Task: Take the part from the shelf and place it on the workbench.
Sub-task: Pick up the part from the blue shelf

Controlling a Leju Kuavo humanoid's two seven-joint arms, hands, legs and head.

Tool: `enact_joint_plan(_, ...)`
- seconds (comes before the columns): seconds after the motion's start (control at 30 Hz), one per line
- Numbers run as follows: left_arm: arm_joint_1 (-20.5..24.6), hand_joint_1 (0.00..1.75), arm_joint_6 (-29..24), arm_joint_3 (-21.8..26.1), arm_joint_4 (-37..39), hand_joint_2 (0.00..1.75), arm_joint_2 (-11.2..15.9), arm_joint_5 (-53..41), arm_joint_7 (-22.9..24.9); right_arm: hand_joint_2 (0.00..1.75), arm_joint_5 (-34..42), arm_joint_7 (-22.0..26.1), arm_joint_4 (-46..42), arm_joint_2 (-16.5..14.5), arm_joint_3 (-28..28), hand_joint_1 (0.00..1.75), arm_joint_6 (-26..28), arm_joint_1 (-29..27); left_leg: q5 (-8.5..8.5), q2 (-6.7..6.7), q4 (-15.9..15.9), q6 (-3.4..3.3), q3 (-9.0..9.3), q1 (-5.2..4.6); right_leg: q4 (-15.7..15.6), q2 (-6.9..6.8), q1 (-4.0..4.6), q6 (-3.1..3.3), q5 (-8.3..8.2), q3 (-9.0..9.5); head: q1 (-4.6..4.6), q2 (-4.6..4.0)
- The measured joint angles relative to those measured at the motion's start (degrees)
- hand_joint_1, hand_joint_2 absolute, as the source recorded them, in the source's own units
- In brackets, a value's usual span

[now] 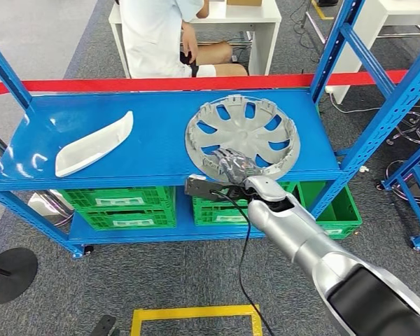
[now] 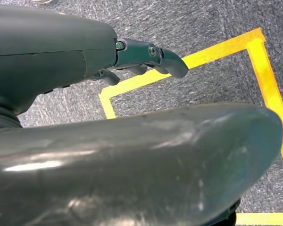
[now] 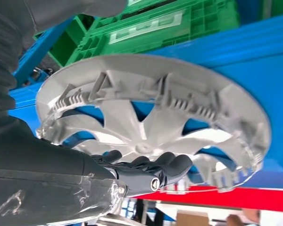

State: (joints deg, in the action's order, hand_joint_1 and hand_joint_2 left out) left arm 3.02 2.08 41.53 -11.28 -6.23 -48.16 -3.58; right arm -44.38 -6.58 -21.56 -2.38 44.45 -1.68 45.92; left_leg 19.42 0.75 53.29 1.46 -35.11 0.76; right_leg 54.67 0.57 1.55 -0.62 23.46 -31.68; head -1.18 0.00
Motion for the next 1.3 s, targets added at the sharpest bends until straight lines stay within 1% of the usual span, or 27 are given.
enact_joint_plan(0.27,0.0,0.0,0.0,0.0,0.0,0.0,0.0,-0.1,0.1,1.75,0.1,-2.2,1.3,0.1,-0.9,0.0,-0.3,0.4,-0.02,0.0,0.0,-0.01,0.0,0.0,0.0,0.01,0.0,0.0,0.0,-0.01,0.0,0.0)
enact_joint_plan(0.4,-0.1,0.0,0.7,0.0,0.0,0.0,0.0,-0.5,0.0,1.75,-0.3,-2.4,2.0,0.2,-1.6,0.0,-0.4,0.2,0.05,0.0,0.0,-0.1,-0.01,-0.04,0.0,0.01,-0.04,-0.06,0.0,0.0,0.0,0.0)
enact_joint_plan(0.63,0.0,0.0,1.3,-0.1,0.0,0.0,0.1,-1.2,-0.5,1.75,-2.0,-2.8,2.8,0.2,-2.2,0.0,-1.1,-0.4,0.4,0.0,0.1,-0.61,-0.02,-0.44,-0.1,0.01,-0.45,-0.53,0.14,0.05,0.01,-0.01)
enact_joint_plan(0.7,0.0,0.0,1.3,-0.1,0.0,0.0,0.1,-1.2,-0.5,1.75,-2.4,-2.9,2.9,0.2,-2.3,0.0,-1.2,-0.4,0.38,-0.03,-0.1,-0.85,0.13,-0.35,0.0,0.01,-0.54,-0.79,0.31,-0.01,0.04,0.0)
enact_joint_plan(0.73,0.0,0.0,1.3,-0.1,0.0,0.0,0.1,-1.2,-0.6,1.75,-2.5,-2.9,3.0,0.2,-2.3,0.0,-1.3,-0.4,0.36,-0.06,-0.3,-1.01,0.28,-0.18,0.7,-0.01,-0.54,-1.03,0.82,-0.29,-0.04,0.0)
enact_joint_plan(0.77,0.1,0.0,1.3,-0.1,0.0,0.0,0.0,-1.2,-0.6,1.75,-2.6,-3.0,3.0,0.2,-2.3,0.0,-1.3,-0.4,0.34,-0.11,-0.4,-1.16,0.45,0.04,2.5,-0.03,-0.6,-1.36,1.94,-1.1,-0.15,0.0)
enact_joint_plan(0.8,0.1,0.0,1.4,-0.1,0.0,0.0,0.0,-1.2,-0.6,1.75,-2.6,-3.0,3.0,0.2,-2.4,0.0,-1.3,-0.5,0.35,-0.14,-0.5,-1.26,0.6,0.26,5.6,-0.06,-0.72,-1.71,3.63,-2.57,-0.25,0.0)
enact_joint_plan(0.87,0.2,0.0,1.4,-0.1,0.0,0.0,0.0,-1.2,-0.6,1.75,-2.7,-3.0,3.1,0.2,-2.5,0.0,-1.3,-0.8,0.54,-0.16,-0.5,-1.23,0.73,0.51,14.1,-0.09,-1.17,-2.35,7.4,-6.8,-0.39,0.0)
enact_joint_plan(0.9,0.2,0.0,1.4,-0.1,0.0,0.0,0.0,-1.2,-0.6,1.75,-2.7,-3.0,3.2,0.2,-2.5,0.0,-1.3,-1.0,0.67,-0.15,-0.5,-1.1,0.81,0.67,17.3,-0.1,-1.42,-2.61,8.24,-8.56,-0.4,0.0)
enact_joint_plan(0.93,0.1,0.0,1.4,-0.1,0.0,0.0,0.0,-1.2,-0.6,1.75,-2.7,-3.0,3.3,0.2,-2.6,0.0,-1.4,-1.2,0.83,-0.12,-0.5,-0.88,0.98,0.87,18.3,-0.1,-1.69,-2.85,7.88,-9.31,-0.43,0.0)
enact_joint_plan(0.97,0.1,0.0,1.4,-0.1,0.0,0.0,0.0,-1.3,-0.6,1.75,-2.8,-3.0,3.4,0.2,-2.6,0.0,-1.4,-1.4,1.01,-0.09,-0.5,-0.6,1.25,1.12,16.8,-0.12,-1.95,-3.08,6.33,-8.78,-0.42,0.0)
enact_joint_plan(1.0,0.1,0.0,1.4,-0.1,0.0,0.0,0.0,-1.3,-0.6,1.75,-2.8,-3.1,3.5,0.2,-2.7,0.0,-1.4,-1.4,1.21,-0.06,-0.5,-0.25,1.62,1.38,13.0,-0.14,-2.21,-3.3,3.99,-7.06,-0.43,0.0)
enact_joint_plan(1.03,0.1,0.0,1.4,-0.1,0.0,0.0,0.1,-1.3,-0.6,1.75,-2.9,-3.1,3.5,0.2,-2.8,0.0,-1.4,-1.4,1.42,-0.03,-0.5,0.18,2.0,1.59,8.3,-0.15,-2.49,-3.54,1.62,-4.79,-0.47,0.0)
enact_joint_plan(1.07,0.2,0.0,1.4,-0.1,0.0,0.0,0.1,-1.4,-0.6,1.75,-3.0,-3.1,3.5,0.2,-2.9,0.0,-1.4,-1.4,1.62,-0.01,-0.5,0.67,2.29,1.71,4.2,-0.01,-2.58,-3.58,0.06,-2.69,-0.55,0.0)
enact_joint_plan(1.1,0.2,0.0,1.4,0.0,0.0,0.0,0.1,-1.4,-0.7,1.75,-3.1,-3.0,3.5,0.2,-3.1,0.0,-1.4,-1.4,1.72,0.0,-0.5,1.18,2.48,1.77,1.6,0.16,-2.59,-3.37,-0.73,-1.3,-0.6,0.0)
enact_joint_plan(1.13,0.2,0.0,1.4,0.0,0.0,0.0,0.2,-1.5,-0.7,1.75,-3.2,-3.0,3.5,0.2,-3.2,0.0,-1.4,-1.4,1.73,0.01,-0.6,1.67,2.56,1.79,0.5,0.36,-2.48,-2.99,-0.8,-0.72,-0.68,0.0)
enact_joint_plan(1.17,0.2,0.0,1.3,0.0,0.0,0.0,0.2,-1.5,-0.7,1.75,-3.3,-3.0,3.5,0.2,-3.2,0.0,-1.4,-1.4,1.65,0.02,-0.8,2.15,2.61,1.86,0.4,0.56,-2.25,-2.39,-0.56,-0.69,-0.69,0.0)
enact_joint_plan(1.23,0.2,0.0,1.2,0.0,0.0,0.0,0.2,-1.6,-0.7,1.75,-3.5,-3.0,3.5,0.2,-3.4,0.0,-1.4,-1.5,1.8,-0.05,-0.9,2.87,2.64,2.07,0.4,0.62,-2.23,-1.32,-0.64,-0.65,-0.64,0.0)
enact_joint_plan(1.27,0.2,0.0,1.1,0.0,0.0,0.0,0.2,-1.5,-0.7,1.75,-3.6,-3.0,3.5,0.2,-3.5,0.0,-1.4,-1.5,2.59,-0.11,0.2,3.02,2.16,2.06,0.2,0.58,-2.28,-0.87,-0.72,-0.47,-0.51,0.0)
enact_joint_plan(1.3,0.3,0.0,1.0,0.0,0.0,0.0,0.2,-1.4,-0.7,1.75,-3.7,-3.0,3.5,0.2,-3.5,0.0,-1.3,-1.4,4.08,-0.18,2.8,3.03,0.93,1.96,0.0,0.52,-2.35,-0.48,-0.77,-0.24,-0.35,0.0)
